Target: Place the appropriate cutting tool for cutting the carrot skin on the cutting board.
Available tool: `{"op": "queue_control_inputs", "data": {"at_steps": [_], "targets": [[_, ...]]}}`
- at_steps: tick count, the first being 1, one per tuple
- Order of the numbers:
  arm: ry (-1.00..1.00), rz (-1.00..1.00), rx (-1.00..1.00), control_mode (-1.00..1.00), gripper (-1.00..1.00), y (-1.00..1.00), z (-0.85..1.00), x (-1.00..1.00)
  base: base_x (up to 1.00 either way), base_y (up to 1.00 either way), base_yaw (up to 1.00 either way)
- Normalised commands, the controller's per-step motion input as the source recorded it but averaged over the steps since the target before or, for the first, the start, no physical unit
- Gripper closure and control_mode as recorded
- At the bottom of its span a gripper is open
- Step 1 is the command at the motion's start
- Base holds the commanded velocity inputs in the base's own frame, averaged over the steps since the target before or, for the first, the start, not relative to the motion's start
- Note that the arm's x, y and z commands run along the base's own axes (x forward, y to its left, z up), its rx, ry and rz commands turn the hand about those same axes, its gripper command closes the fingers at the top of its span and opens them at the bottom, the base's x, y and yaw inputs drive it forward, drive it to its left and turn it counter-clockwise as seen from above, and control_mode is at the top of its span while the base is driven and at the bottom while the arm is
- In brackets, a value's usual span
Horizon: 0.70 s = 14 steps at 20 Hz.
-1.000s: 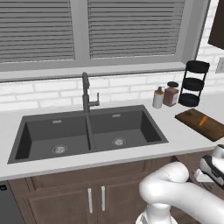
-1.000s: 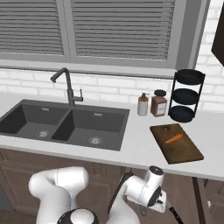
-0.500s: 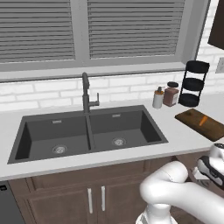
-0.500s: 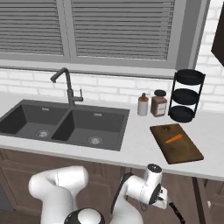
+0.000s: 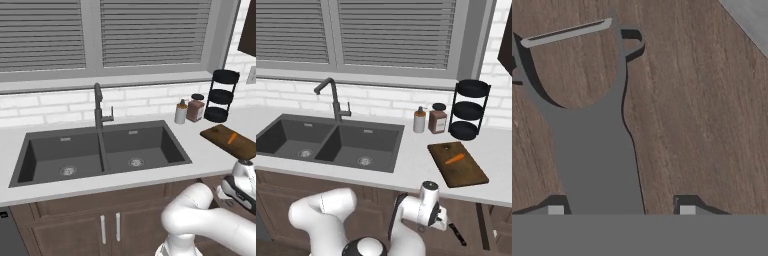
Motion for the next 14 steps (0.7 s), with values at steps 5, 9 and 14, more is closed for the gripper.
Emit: {"op": "queue_control_inputs", "data": {"at_steps": [5, 9, 14], "targets": [[0.00, -0.02, 0.00, -1.00, 1.00, 0.00, -0.83, -0.41, 0.00, 0.00, 0.00], [0.00, 0.00, 0.00, -1.00, 1.00, 0.00, -0.58, -0.33, 0.00, 0.00, 0.00], [-0.02, 0.00, -0.01, -1.00, 1.00, 0.00, -0.49, -0.51, 0.00, 0.00, 0.00]]}}
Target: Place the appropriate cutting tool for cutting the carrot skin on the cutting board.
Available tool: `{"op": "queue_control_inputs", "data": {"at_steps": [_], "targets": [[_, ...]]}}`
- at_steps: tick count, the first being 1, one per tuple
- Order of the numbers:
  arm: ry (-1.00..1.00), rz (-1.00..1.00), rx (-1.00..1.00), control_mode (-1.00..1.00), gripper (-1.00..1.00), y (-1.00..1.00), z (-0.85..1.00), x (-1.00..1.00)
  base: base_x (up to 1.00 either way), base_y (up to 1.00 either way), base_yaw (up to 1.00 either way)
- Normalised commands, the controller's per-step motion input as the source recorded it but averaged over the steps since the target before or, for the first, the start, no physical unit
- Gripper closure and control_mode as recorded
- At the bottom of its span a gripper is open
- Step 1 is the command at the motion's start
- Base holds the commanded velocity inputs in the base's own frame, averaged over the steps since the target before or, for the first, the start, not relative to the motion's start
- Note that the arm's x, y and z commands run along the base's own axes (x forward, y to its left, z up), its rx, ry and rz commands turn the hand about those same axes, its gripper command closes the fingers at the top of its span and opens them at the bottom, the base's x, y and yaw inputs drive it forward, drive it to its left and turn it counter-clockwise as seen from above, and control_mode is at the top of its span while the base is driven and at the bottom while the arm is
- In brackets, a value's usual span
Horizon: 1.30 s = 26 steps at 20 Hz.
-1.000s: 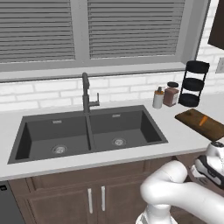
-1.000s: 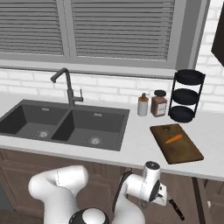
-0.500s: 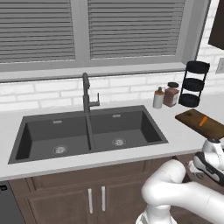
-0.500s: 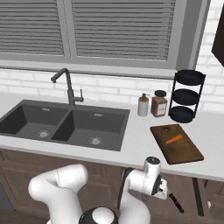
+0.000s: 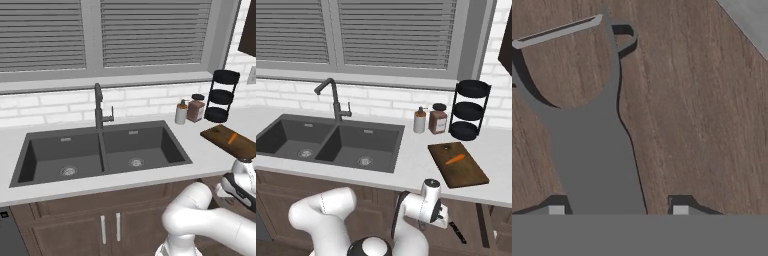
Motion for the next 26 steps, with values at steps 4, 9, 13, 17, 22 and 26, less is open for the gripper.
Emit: {"op": "queue_control_inputs", "data": {"at_steps": [4, 9, 13, 17, 22, 26], "targets": [[-0.05, 0.00, 0.00, -1.00, 1.00, 0.00, -0.18, -0.18, 0.00, 0.00, 0.00], [-0.09, 0.00, 0.00, -1.00, 1.00, -0.06, -0.03, -0.55, 0.00, 0.00, 0.00], [-0.04, 0.00, 0.00, -1.00, 1.00, -0.04, 0.14, -0.31, 0.00, 0.00, 0.00], [-0.06, 0.00, 0.00, -1.00, 1.00, 0.00, 0.94, -0.53, 0.00, 0.00, 0.00], [0.00, 0.00, 0.00, -1.00, 1.00, 0.00, 1.00, -0.55, 0.00, 0.00, 0.00], [0.00, 0.01, 0.00, -1.00, 1.00, 0.00, 0.87, -0.88, 0.00, 0.00, 0.00]]}}
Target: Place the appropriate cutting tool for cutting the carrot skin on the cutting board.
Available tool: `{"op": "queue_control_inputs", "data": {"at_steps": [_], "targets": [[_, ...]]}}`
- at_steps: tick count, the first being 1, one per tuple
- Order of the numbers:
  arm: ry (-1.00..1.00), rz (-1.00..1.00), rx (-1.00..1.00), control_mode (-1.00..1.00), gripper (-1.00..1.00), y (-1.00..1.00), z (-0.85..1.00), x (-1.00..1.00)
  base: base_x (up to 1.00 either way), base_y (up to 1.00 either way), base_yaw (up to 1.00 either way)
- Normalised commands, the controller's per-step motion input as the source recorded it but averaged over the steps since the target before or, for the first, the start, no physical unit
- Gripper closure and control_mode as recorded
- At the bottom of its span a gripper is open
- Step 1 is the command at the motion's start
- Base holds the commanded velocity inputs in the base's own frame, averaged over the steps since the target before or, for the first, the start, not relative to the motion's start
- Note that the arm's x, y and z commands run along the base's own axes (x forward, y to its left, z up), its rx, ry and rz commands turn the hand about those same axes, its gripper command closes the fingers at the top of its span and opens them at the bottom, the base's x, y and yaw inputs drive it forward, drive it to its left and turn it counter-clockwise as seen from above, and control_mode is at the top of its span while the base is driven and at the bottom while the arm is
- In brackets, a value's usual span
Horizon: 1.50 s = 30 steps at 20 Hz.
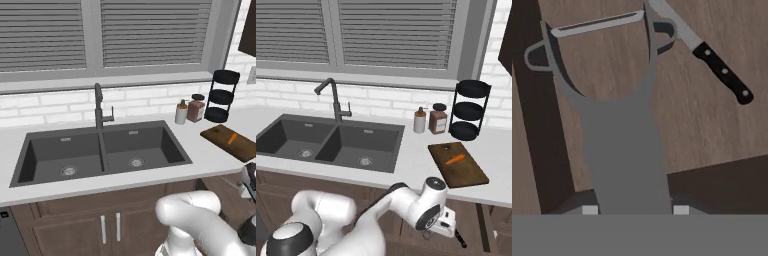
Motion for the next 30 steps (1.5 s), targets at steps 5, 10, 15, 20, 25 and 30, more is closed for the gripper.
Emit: {"op": "queue_control_inputs", "data": {"at_steps": [5, 10, 15, 20, 25, 30], "targets": [[0.00, 0.06, 0.00, -1.00, 1.00, 0.00, 1.00, -0.66, 0.00, 0.00, 0.00], [0.00, 0.07, 0.00, -1.00, 1.00, 0.00, 1.00, -0.05, 0.00, 0.00, 0.00], [0.00, 0.08, 0.00, -1.00, 1.00, 0.00, 0.69, 0.66, 0.00, 0.00, 0.00], [-0.02, 0.05, 0.00, -1.00, 1.00, -0.19, 0.29, 0.85, 0.00, 0.00, 0.00], [-0.03, 0.00, 0.02, -1.00, 1.00, -0.55, 0.00, 0.61, 0.00, 0.00, 0.00], [0.00, -0.11, 0.04, -1.00, 1.00, -0.36, 0.00, 1.00, 0.00, 0.00, 0.00]]}}
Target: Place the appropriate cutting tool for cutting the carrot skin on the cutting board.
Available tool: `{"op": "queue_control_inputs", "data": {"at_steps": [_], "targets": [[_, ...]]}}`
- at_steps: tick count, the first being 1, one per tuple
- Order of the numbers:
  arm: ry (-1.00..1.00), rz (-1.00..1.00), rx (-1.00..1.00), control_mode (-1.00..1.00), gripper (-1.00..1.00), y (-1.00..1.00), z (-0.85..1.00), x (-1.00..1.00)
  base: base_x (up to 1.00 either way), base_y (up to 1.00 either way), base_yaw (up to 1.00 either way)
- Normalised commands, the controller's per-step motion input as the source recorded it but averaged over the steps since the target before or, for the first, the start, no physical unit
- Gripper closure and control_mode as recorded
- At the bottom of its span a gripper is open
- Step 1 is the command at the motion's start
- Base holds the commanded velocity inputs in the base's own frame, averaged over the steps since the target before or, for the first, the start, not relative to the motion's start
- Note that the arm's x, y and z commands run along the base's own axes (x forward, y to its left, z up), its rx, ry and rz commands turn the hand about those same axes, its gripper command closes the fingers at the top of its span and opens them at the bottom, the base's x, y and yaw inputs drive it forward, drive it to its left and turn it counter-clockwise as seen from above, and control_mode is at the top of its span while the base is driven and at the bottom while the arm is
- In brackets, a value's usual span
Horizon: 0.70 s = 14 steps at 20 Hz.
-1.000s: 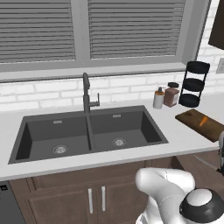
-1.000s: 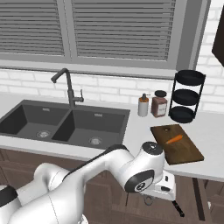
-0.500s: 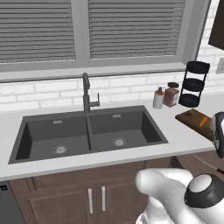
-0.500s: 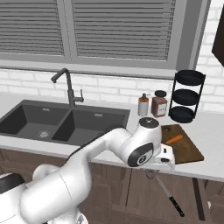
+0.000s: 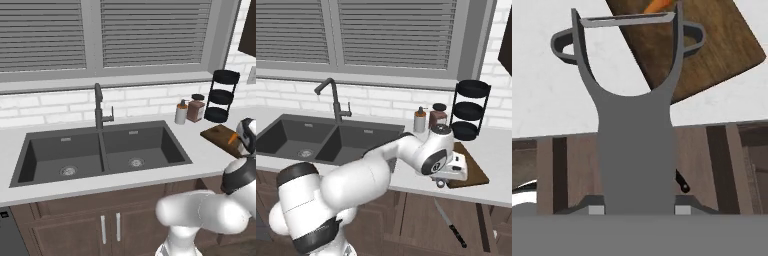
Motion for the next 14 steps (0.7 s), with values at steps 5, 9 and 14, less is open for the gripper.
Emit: {"op": "queue_control_inputs", "data": {"at_steps": [5, 9, 14], "targets": [[0.00, -0.14, 0.00, -1.00, 1.00, -0.11, -0.01, 1.00, 0.00, 0.00, 0.00], [0.01, -0.13, 0.00, -1.00, 1.00, -0.34, -0.38, 0.48, 0.00, 0.00, 0.00], [0.00, -0.16, 0.00, -1.00, 1.00, -0.54, -0.21, 0.17, 0.00, 0.00, 0.00]]}}
